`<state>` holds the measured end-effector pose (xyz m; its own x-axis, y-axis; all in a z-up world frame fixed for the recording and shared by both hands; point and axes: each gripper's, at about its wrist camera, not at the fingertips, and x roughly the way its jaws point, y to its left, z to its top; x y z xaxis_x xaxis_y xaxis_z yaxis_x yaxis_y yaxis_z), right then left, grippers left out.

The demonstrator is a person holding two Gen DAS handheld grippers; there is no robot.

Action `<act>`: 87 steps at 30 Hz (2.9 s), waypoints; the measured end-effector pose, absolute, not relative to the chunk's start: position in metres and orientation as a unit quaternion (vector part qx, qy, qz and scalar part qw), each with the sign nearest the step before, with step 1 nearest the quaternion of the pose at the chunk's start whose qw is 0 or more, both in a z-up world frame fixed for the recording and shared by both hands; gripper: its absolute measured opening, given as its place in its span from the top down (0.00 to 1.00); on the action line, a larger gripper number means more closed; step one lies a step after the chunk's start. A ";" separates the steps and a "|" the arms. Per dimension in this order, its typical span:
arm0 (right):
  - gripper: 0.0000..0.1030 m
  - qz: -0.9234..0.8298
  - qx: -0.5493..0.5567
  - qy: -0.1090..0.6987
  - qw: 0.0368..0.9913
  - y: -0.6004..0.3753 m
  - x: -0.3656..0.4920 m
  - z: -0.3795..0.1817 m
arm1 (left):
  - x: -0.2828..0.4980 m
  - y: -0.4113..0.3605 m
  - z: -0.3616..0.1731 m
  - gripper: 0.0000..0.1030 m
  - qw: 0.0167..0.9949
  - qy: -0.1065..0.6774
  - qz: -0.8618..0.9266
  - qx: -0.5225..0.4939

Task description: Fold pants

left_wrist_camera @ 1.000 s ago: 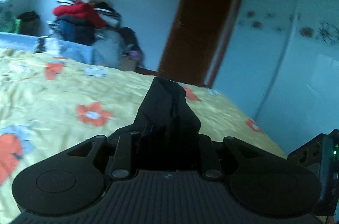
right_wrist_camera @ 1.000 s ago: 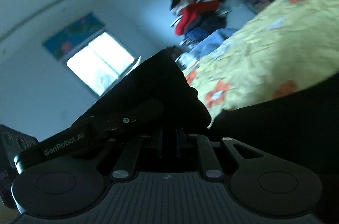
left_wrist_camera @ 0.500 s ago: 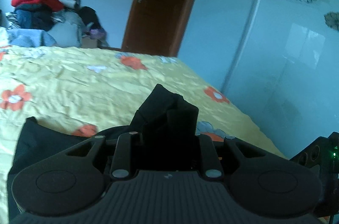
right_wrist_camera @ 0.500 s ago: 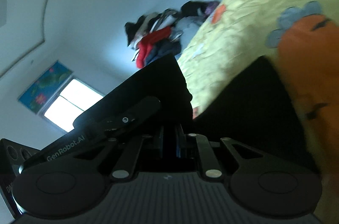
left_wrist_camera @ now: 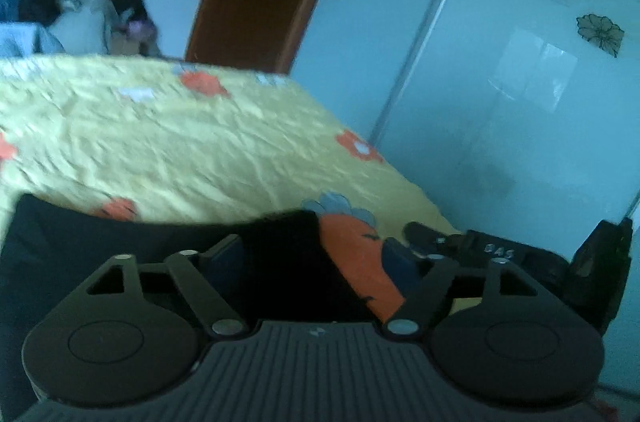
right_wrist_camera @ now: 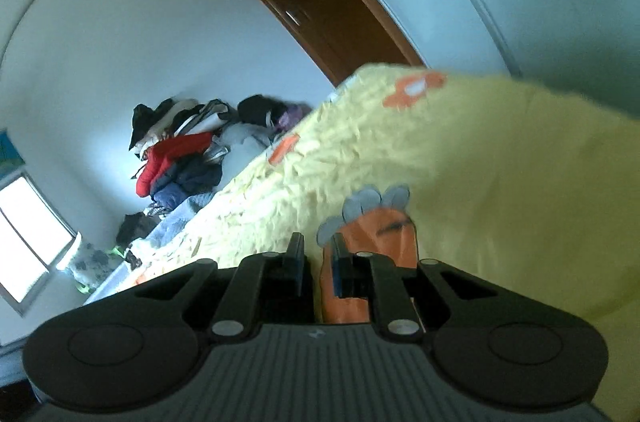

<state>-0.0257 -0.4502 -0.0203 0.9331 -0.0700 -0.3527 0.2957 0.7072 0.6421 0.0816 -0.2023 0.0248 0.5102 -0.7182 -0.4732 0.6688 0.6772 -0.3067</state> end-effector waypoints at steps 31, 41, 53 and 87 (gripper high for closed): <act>0.19 -0.009 0.175 0.292 0.940 -0.419 0.042 -0.027 | 0.145 -0.087 -0.025 0.12 0.894 0.384 -0.229 -0.026; 0.00 0.077 0.134 0.333 0.930 -0.383 0.042 -0.046 | 0.131 -0.063 -0.041 0.07 0.891 0.372 -0.252 -0.062; 0.00 0.053 0.101 0.327 0.938 -0.382 0.025 -0.048 | 0.120 -0.064 -0.045 0.01 0.892 0.364 -0.262 -0.052; 0.74 0.252 0.253 0.243 0.902 -0.316 0.117 0.008 | 0.141 0.010 0.024 0.84 0.937 0.260 -0.219 -0.076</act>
<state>0.1171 -0.3155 0.0078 0.7548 0.5771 -0.3119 -0.3312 0.7457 0.5782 0.1408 0.0096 0.0243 0.7692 -0.4503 -0.4534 0.3709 0.8924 -0.2571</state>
